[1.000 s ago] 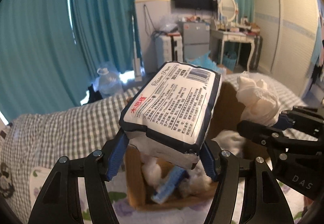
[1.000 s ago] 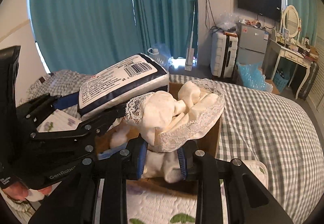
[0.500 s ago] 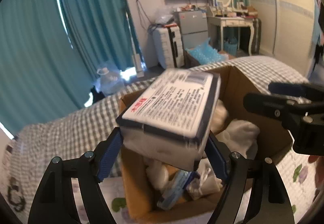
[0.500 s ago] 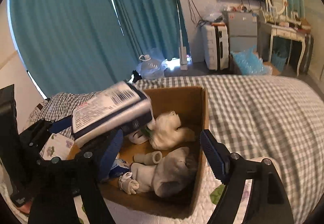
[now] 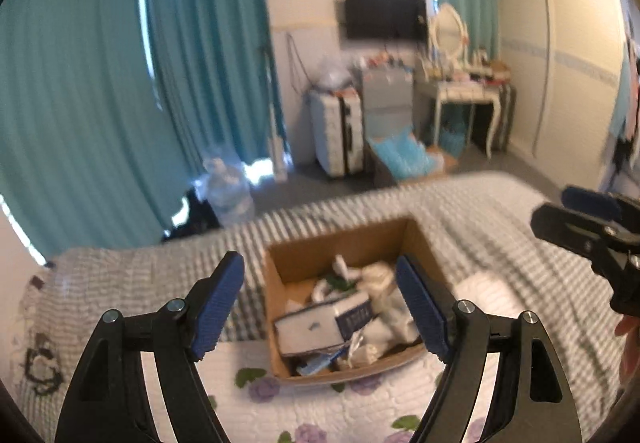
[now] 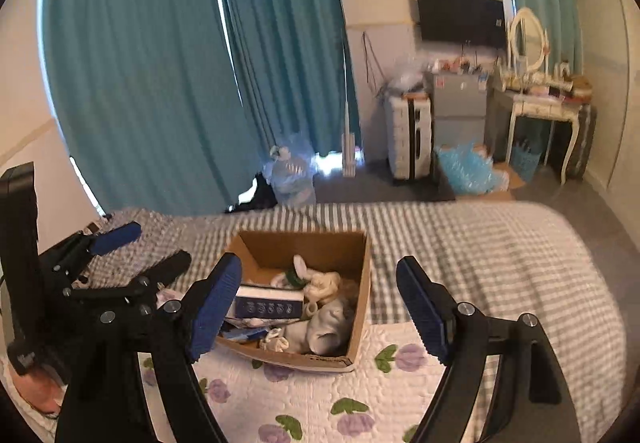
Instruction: Organize soft objects
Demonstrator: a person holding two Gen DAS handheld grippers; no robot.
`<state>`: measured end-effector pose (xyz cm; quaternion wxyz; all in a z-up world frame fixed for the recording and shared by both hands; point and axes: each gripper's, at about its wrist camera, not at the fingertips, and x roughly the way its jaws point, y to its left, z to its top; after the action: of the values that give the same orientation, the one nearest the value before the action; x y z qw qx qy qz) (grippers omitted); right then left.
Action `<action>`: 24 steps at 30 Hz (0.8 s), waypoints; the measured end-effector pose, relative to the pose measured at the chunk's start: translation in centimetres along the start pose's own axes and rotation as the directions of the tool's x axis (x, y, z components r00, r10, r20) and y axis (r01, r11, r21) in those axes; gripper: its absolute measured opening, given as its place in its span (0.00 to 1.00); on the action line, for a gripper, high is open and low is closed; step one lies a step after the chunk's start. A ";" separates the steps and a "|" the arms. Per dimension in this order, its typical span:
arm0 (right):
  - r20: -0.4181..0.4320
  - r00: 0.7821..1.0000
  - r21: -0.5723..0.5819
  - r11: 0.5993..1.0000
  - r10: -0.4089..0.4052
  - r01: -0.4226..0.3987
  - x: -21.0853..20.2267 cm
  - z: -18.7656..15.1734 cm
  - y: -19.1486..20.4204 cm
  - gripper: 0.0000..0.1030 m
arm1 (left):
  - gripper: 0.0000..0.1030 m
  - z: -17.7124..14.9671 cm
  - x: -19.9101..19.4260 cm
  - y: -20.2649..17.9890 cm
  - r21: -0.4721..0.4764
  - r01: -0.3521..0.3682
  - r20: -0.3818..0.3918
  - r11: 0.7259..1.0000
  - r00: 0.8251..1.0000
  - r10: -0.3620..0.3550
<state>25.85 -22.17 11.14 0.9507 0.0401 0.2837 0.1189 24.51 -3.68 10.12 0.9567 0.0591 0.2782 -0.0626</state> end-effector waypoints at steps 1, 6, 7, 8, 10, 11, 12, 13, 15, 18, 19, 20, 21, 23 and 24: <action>0.024 1.000 -0.012 1.000 -0.007 0.007 -2.2 0.6 0.3 0.78 | 0.77 0.7 -2.3 -0.1 -0.008 -0.003 0.035 1.000 0.999 0.003; 0.152 0.988 -0.062 0.998 -0.005 0.015 -12.1 2.7 2.9 0.83 | 0.77 3.4 -13.9 -1.0 -0.013 -0.003 0.221 1.000 0.975 0.006; 0.180 0.984 -0.076 0.997 -0.009 0.023 -14.1 2.8 3.5 0.85 | 0.77 3.5 -16.7 -1.1 -0.012 -0.015 0.274 1.000 0.962 0.018; 0.212 0.977 -0.094 0.995 -0.018 0.039 -16.2 2.8 4.2 0.87 | 0.82 3.6 -18.6 -1.1 -0.015 -0.026 0.311 1.000 0.950 0.029; 0.249 0.968 -0.120 0.991 -0.028 0.060 -19.2 2.9 5.2 0.93 | 0.91 3.0 -22.9 -1.1 -0.031 -0.026 0.385 0.999 0.922 0.036; 0.262 0.965 -0.135 0.989 -0.028 0.065 -20.9 2.7 5.9 0.94 | 0.91 2.5 -24.6 -1.0 -0.038 -0.017 0.415 0.999 0.909 0.031; 0.274 0.962 -0.139 0.988 -0.026 0.067 -21.9 2.5 6.3 0.94 | 0.91 2.1 -25.8 -0.9 -0.042 -0.013 0.431 0.999 0.902 0.029; 0.294 0.956 -0.139 0.988 -0.022 0.065 -23.4 2.1 6.7 0.96 | 0.91 1.6 -27.1 -0.8 -0.041 -0.002 0.442 0.999 0.897 0.020; 0.320 0.947 -0.123 0.991 -0.003 0.044 -25.7 1.3 7.2 0.98 | 0.91 0.6 -28.8 -0.6 -0.042 -0.009 0.457 0.999 0.889 0.028; 0.365 0.931 -0.103 0.994 0.007 0.033 -28.2 -0.3 7.5 0.99 | 0.91 -1.1 -30.1 -0.4 -0.051 -0.054 0.486 0.997 0.871 0.072; 0.370 0.929 -0.102 0.995 0.019 0.020 -28.6 -0.9 7.6 1.00 | 0.91 -2.1 -30.5 -0.3 -0.047 -0.062 0.498 0.997 0.864 0.077; 0.374 0.926 -0.103 0.995 0.045 -0.006 -28.8 -1.7 7.5 1.00 | 0.91 -2.8 -30.7 -0.2 -0.041 -0.064 0.503 0.997 0.861 0.076; 0.377 0.924 -0.098 0.995 0.058 -0.023 -29.0 -2.4 7.2 1.00 | 0.92 -3.6 -30.8 0.0 -0.042 -0.063 0.510 0.997 0.857 0.075; 0.373 0.925 -0.084 0.996 0.069 -0.040 -28.6 -4.0 7.0 1.00 | 0.92 -5.2 -30.4 0.4 -0.056 -0.059 0.517 0.997 0.852 0.080; 0.375 0.925 -0.080 0.996 0.067 -0.039 -28.2 -5.0 6.9 1.00 | 0.92 -6.1 -30.0 0.7 -0.065 -0.060 0.516 0.996 0.853 0.085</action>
<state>-1.17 -22.42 22.90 0.9847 0.0360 0.0902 0.1446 -3.70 0.50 21.31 0.9990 0.0281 0.0096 -0.0337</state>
